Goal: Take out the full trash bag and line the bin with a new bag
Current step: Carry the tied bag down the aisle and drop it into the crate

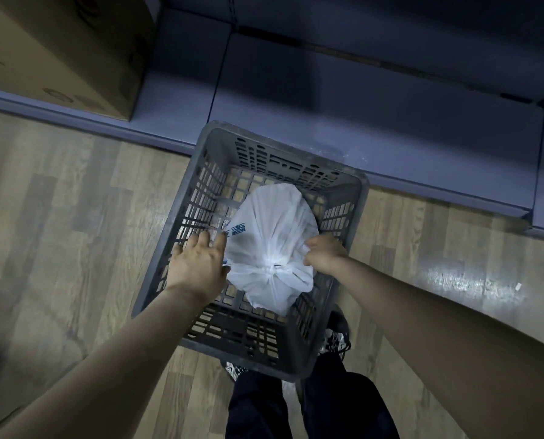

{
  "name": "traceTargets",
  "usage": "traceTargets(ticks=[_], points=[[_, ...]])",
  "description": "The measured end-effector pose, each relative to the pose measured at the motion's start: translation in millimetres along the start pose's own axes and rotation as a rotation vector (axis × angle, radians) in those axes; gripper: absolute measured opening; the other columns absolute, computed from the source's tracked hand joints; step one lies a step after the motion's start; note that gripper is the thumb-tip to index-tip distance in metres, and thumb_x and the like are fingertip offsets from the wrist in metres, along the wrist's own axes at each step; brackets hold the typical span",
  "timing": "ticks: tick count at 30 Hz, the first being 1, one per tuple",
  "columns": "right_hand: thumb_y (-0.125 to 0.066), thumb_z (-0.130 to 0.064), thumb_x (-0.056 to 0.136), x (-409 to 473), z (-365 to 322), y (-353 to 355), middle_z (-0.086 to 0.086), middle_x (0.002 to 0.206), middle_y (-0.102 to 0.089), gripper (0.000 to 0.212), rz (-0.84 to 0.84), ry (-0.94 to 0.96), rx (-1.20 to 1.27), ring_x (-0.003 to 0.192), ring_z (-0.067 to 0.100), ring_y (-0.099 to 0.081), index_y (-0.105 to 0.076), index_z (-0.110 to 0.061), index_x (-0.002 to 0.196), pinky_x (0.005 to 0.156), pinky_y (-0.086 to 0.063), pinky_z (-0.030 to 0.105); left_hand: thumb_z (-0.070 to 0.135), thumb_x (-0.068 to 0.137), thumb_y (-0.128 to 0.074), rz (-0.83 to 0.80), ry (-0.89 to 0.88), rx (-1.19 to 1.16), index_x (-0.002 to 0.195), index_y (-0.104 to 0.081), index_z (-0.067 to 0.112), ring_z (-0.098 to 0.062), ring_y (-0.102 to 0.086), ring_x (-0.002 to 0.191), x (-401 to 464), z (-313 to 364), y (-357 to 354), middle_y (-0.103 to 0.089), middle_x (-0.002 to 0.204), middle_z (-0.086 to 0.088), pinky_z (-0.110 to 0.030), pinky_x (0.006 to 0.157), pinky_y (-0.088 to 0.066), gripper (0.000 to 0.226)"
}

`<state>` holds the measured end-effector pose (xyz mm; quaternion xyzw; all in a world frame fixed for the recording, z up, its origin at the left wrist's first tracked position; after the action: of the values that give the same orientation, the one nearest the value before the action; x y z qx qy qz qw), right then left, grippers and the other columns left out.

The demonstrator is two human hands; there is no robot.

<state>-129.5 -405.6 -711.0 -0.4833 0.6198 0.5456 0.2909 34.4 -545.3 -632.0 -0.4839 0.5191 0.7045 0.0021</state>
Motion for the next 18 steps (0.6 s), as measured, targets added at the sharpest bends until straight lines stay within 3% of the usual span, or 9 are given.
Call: traceTargets(ticks=[2,5,7,11,18], points=[[-0.054,-0.006,0.087,-2.8,5.1,2.0,0.004,0.104,-0.055,0.022,0.012,0.020,0.006,0.107,0.024,-0.057,-0.064,-0.004,0.107,0.081,-0.044,0.025,0.038,0.095,-0.047,-0.008,0.005,0.005,0.147,-0.018,0.018,-0.025,-0.032,0.134,-4.5,-0.4,-1.9,-0.036,0.142,-0.008,-0.042,0.110,-0.031,0.063],[-0.055,-0.008,0.084,-9.8,13.4,6.8,0.000,0.105,-0.060,0.015,0.035,0.012,0.033,0.102,0.021,-0.059,-0.067,-0.011,0.092,0.079,-0.046,0.026,0.037,0.094,-0.048,-0.014,0.008,0.008,0.145,-0.022,0.018,-0.024,-0.034,0.132,-13.0,-0.4,-1.1,-0.038,0.140,-0.008,-0.041,0.110,-0.032,0.061],[-0.056,-0.010,0.083,-17.7,15.6,12.4,0.006,0.113,-0.066,0.022,0.053,0.008,0.039,0.103,0.024,-0.062,-0.067,-0.007,0.103,0.085,-0.051,0.031,0.038,0.094,-0.047,-0.016,0.011,0.011,0.145,-0.022,0.018,-0.024,-0.036,0.130,-20.7,1.1,3.4,-0.039,0.138,-0.007,-0.041,0.109,-0.034,0.061],[-0.055,-0.014,0.090,-48.5,10.1,26.1,0.010,0.127,-0.059,0.036,0.009,0.038,0.006,0.116,0.026,-0.056,-0.057,-0.006,0.125,0.092,-0.046,0.028,0.040,0.094,-0.046,-0.012,0.031,0.013,0.147,-0.017,0.017,-0.024,-0.036,0.130,-38.7,5.8,24.7,-0.039,0.138,-0.008,-0.042,0.110,-0.033,0.064],[-0.048,-0.032,0.096,-117.3,2.1,65.0,0.008,0.139,-0.051,0.044,-0.010,0.157,-0.202,0.125,0.025,-0.050,-0.046,-0.014,0.136,0.100,-0.042,0.029,0.043,0.095,-0.045,0.016,0.022,0.023,0.149,-0.013,0.017,-0.025,-0.034,0.132,-68.7,28.4,75.1,-0.038,0.140,-0.008,-0.043,0.111,-0.031,0.068]])
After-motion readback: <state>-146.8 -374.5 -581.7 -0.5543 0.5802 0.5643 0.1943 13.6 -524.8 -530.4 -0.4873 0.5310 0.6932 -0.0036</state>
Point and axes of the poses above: each hand's wrist, its own x-axis towards the middle knuckle, its own y-axis out of the back of the hand, z = x × y, the point moved 6 cm from there along x, towards the middle knuckle
